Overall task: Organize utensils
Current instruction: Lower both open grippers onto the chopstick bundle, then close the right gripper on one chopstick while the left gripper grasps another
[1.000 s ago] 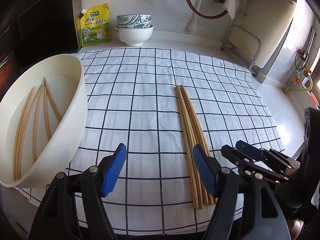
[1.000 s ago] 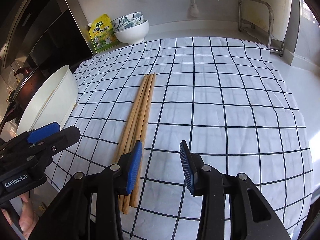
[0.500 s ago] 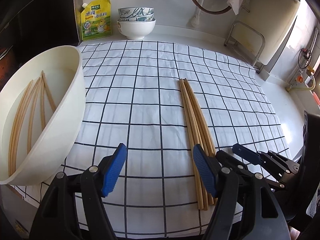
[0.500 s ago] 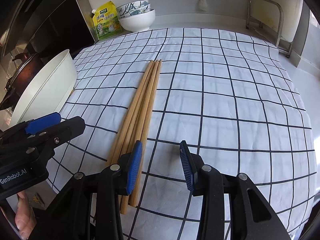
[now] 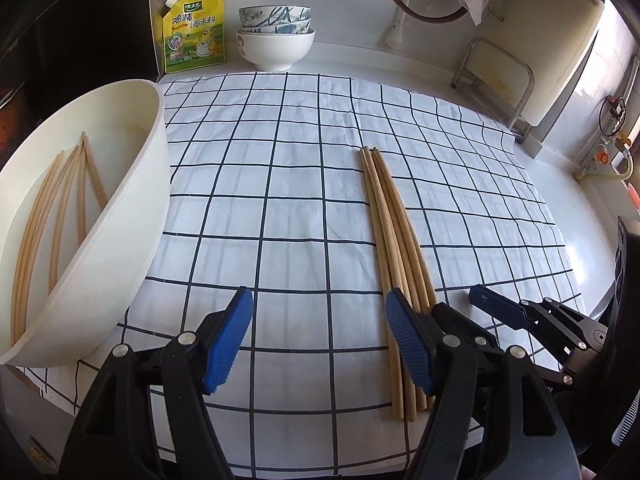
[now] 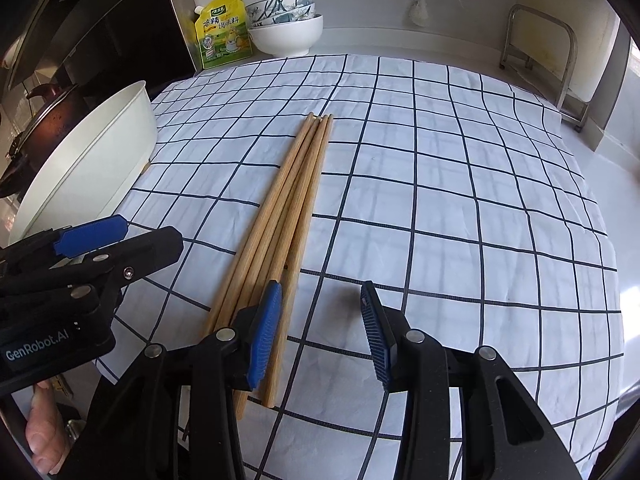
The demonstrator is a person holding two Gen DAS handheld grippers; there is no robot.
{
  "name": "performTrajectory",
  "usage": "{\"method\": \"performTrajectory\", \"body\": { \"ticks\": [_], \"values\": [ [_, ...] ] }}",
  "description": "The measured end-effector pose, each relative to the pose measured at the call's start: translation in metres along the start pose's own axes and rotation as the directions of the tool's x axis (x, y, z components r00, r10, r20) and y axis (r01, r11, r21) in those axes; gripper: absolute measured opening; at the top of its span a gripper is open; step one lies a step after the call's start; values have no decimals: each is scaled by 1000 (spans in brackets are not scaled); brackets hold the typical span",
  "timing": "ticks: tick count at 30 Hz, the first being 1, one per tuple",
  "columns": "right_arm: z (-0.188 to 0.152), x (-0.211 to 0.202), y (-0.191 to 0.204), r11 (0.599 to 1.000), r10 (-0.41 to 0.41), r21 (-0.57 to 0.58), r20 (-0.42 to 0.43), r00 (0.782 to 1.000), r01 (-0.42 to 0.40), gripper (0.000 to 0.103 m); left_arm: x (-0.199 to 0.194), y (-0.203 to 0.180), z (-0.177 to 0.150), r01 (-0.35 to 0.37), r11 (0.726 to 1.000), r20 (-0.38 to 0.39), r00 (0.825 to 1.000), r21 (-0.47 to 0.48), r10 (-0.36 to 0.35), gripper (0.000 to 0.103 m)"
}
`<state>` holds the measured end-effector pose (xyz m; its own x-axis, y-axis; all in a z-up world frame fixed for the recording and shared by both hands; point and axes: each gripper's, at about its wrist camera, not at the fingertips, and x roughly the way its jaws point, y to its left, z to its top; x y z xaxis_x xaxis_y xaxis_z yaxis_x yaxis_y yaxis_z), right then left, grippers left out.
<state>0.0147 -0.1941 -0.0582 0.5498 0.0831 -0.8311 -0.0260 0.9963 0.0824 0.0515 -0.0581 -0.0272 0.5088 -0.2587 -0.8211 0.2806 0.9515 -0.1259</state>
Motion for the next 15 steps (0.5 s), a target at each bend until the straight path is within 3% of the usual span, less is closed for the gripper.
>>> {"method": "performTrajectory", "body": {
  "ticks": [15],
  "values": [
    [-2,-4,-34,995,-73,68,15,997,72,40,14,-11,-7,7,999,-35,999,35,-6,71]
  ]
}}
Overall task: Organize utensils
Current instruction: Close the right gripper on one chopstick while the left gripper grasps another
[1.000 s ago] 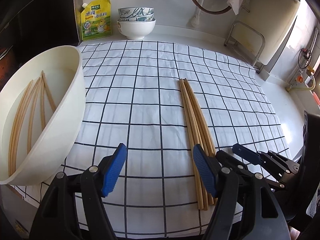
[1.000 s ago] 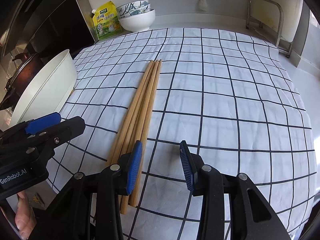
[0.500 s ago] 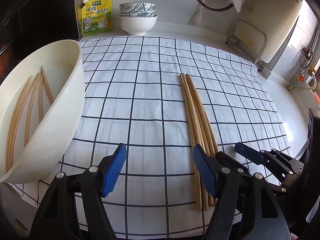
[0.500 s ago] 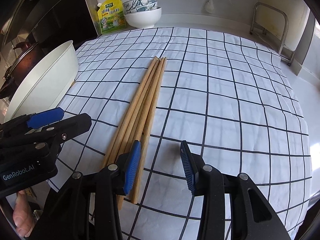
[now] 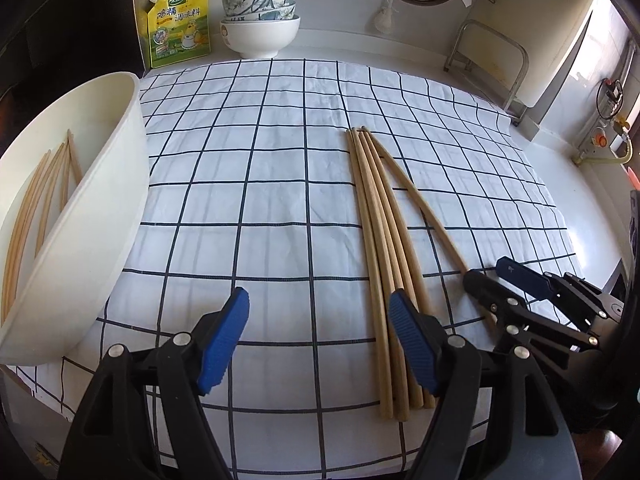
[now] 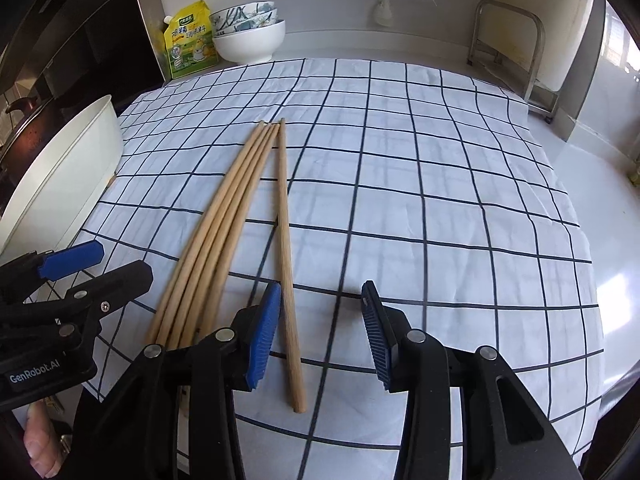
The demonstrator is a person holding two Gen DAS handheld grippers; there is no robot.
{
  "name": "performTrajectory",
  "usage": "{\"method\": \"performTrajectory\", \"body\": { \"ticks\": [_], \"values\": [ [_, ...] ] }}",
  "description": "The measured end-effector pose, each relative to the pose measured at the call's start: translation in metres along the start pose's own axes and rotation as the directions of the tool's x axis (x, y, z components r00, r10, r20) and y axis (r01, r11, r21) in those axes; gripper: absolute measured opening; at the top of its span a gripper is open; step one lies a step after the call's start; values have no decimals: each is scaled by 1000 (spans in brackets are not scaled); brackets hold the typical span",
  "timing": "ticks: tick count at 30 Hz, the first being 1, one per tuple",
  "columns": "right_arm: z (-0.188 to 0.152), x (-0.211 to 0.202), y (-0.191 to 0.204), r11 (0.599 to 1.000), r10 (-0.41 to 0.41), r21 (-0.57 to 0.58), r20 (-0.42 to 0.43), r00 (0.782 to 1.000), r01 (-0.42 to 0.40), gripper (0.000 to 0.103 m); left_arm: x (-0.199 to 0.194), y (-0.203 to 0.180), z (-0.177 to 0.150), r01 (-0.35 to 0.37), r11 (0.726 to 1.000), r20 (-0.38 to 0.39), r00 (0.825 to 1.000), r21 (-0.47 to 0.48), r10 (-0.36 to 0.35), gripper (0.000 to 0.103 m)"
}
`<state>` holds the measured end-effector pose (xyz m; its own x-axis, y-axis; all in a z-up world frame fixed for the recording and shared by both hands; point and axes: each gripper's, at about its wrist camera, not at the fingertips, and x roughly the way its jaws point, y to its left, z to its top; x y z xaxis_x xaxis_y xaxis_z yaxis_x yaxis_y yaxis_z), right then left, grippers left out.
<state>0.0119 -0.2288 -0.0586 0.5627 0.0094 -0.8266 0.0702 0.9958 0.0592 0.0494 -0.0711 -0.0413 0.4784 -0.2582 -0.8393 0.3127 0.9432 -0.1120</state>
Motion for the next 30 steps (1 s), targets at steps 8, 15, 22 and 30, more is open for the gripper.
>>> {"method": "performTrajectory", "body": {
  "ticks": [8,15,22,30],
  "values": [
    [0,-4,-10,999,27,26,14,1000,-27,40,11,-7,-5,-27,999,-25,999,30,27,73],
    [0,-5,-8,999,35,23,19,999,-36,40,14,-6,-5,-90,994,-21,996,58,91,80],
    [2,-5,-5,999,37,12,21,999,-37,40,10,2,-5,-126,991,-18,992,47,127,80],
    [8,4,-1,1000,31,3,9,999,-31,40,11,8,4,-139,990,-19,990,24,140,79]
  ]
}}
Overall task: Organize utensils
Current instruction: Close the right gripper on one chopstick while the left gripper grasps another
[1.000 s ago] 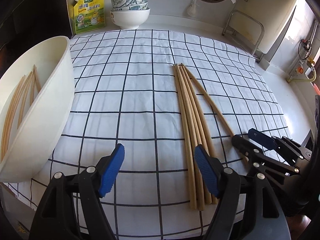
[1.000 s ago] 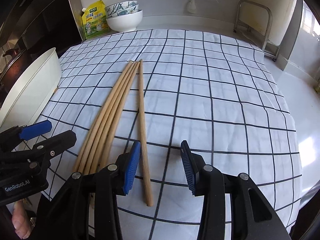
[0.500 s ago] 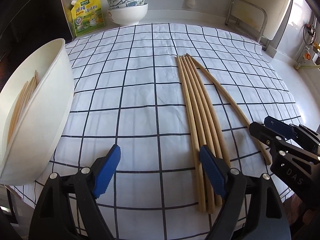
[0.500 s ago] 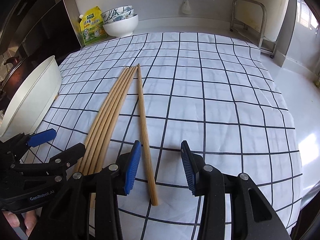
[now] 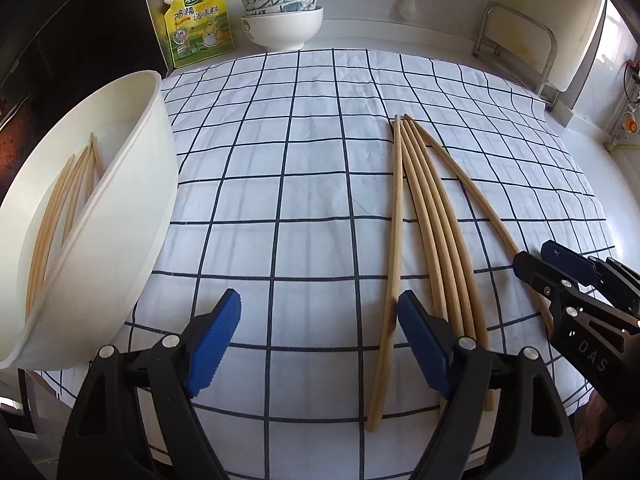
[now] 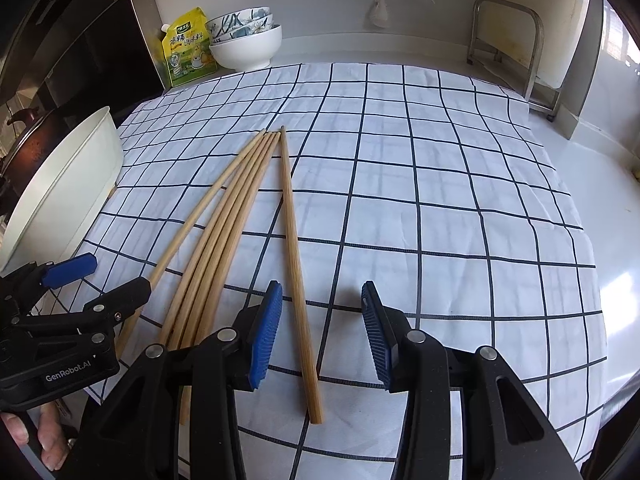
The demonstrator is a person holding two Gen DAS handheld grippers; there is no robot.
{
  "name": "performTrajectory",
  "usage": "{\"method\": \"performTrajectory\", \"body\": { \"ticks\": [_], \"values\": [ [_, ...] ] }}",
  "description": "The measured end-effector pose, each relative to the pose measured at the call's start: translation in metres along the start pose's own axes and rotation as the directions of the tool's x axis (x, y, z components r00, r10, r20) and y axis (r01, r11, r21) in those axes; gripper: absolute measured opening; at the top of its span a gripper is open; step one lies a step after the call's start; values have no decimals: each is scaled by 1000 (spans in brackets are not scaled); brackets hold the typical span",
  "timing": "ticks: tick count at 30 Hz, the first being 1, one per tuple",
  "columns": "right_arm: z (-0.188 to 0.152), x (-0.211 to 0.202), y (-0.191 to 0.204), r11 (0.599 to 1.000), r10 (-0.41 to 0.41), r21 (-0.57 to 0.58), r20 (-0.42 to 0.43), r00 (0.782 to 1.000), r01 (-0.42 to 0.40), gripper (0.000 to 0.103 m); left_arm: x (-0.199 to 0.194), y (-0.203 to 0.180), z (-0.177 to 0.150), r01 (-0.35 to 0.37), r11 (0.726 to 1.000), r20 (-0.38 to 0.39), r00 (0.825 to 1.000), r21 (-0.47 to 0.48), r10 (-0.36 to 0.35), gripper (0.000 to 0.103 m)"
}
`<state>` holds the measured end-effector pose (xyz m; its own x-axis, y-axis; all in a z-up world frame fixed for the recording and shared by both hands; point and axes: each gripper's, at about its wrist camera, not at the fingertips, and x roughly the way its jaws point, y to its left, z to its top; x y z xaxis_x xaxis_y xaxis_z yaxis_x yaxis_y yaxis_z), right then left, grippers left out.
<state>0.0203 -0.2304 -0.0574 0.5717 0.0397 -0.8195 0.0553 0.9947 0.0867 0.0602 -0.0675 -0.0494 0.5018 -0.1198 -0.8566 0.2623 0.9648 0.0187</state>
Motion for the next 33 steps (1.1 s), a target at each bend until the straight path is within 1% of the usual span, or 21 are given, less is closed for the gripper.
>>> {"method": "performTrajectory", "body": {
  "ticks": [2,7,9,11,13,15,17,18,19,20,21,22,26,33],
  "values": [
    [3,2,1,1000,-4,-4,4,1000,4,40,2,-3,5,11,1000,5,1000,1,-11,79],
    [7,7,1,1000,-23,-12,8,1000,23,40,9,-11,17,5,1000,19,1000,20,-5,79],
    [8,9,2,999,-31,-23,12,999,31,39,13,-12,20,6,1000,17,1000,20,-7,73],
    [9,10,4,998,-43,-37,17,999,43,39,18,-14,21,12,1000,5,1000,22,-12,62],
    [9,12,7,997,-58,-55,22,998,59,39,19,-15,22,20,1000,7,1000,19,-20,59],
    [8,13,11,994,-75,-79,29,997,77,37,19,-18,23,27,999,11,1000,26,-28,52],
    [8,13,14,993,-68,-93,30,997,70,30,18,-22,22,38,999,16,999,39,-38,41],
    [7,13,16,993,-66,-101,30,997,69,24,18,-23,22,42,998,17,999,45,-43,38],
    [7,13,17,992,-67,-107,31,997,70,14,17,-25,22,48,998,18,999,50,-49,31],
    [7,13,18,991,-70,-113,31,997,73,9,17,-26,21,59,997,15,998,52,-60,22],
    [7,13,19,991,-70,-114,30,997,73,8,17,-26,22,69,996,12,998,53,-69,17],
    [7,13,18,992,-63,-108,29,998,66,7,16,-27,22,81,995,7,997,52,-82,8],
    [9,10,7,1000,3,-31,19,1000,-3,6,15,-22,21,130,991,-11,991,25,-130,7],
    [9,-7,7,999,48,14,41,998,-49,6,-3,-14,18,186,982,1,982,1,-186,7]
  ]
}}
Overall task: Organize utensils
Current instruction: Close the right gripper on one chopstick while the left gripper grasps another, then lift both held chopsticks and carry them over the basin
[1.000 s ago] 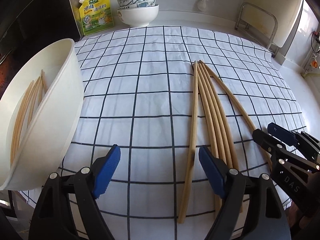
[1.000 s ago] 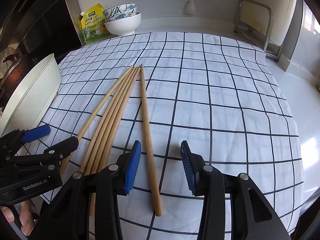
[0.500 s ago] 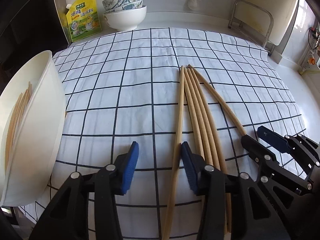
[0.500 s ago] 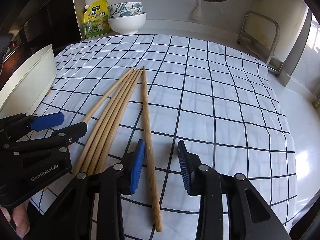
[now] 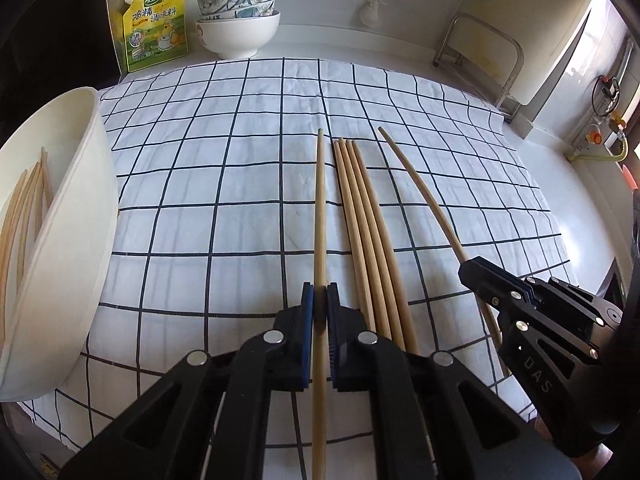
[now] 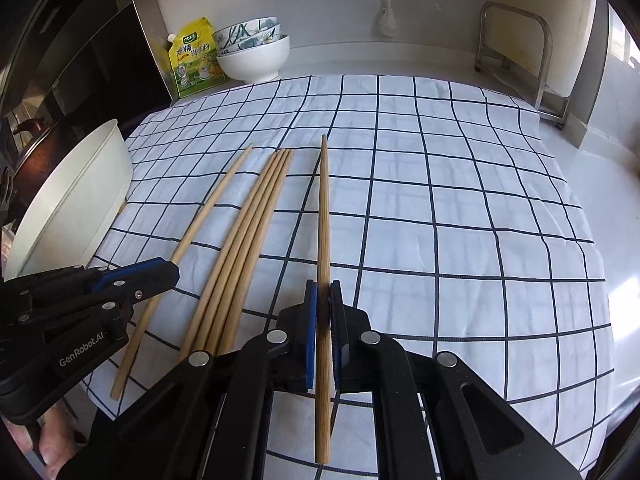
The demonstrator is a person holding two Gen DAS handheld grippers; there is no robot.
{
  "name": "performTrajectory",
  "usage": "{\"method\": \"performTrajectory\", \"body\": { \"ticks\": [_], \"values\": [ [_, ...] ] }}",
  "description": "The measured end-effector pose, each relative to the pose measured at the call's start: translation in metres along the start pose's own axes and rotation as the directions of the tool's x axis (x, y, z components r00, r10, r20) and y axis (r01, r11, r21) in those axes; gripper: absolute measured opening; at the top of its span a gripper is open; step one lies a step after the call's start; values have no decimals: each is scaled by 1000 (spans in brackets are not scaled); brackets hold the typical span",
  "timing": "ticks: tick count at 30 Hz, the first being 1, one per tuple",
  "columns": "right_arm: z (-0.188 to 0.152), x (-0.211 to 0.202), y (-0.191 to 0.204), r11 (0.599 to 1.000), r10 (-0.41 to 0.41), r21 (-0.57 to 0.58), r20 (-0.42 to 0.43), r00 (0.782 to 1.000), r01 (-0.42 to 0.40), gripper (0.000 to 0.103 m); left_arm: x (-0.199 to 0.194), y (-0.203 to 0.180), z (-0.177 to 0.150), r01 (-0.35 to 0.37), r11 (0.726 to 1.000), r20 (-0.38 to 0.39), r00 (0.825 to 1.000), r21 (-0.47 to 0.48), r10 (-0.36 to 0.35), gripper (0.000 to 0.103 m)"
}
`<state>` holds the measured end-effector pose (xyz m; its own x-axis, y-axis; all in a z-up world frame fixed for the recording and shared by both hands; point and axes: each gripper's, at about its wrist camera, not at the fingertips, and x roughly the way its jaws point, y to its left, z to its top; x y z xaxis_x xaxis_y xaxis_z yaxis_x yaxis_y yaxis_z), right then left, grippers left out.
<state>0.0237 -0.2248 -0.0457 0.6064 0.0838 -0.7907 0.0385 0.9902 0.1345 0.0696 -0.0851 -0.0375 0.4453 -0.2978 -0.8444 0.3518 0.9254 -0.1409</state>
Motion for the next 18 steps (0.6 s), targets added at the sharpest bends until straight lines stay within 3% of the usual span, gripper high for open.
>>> {"method": "performTrajectory", "body": {
  "ticks": [9,18],
  "values": [
    [22,-32,39,996,87,-23,77,993,-86,6,-61,32,10,11,999,133,991,-50,-4,7],
    [58,-31,144,963,232,-163,106,967,-214,6,-119,121,19,-85,986,244,962,-146,119,7]
  ]
}}
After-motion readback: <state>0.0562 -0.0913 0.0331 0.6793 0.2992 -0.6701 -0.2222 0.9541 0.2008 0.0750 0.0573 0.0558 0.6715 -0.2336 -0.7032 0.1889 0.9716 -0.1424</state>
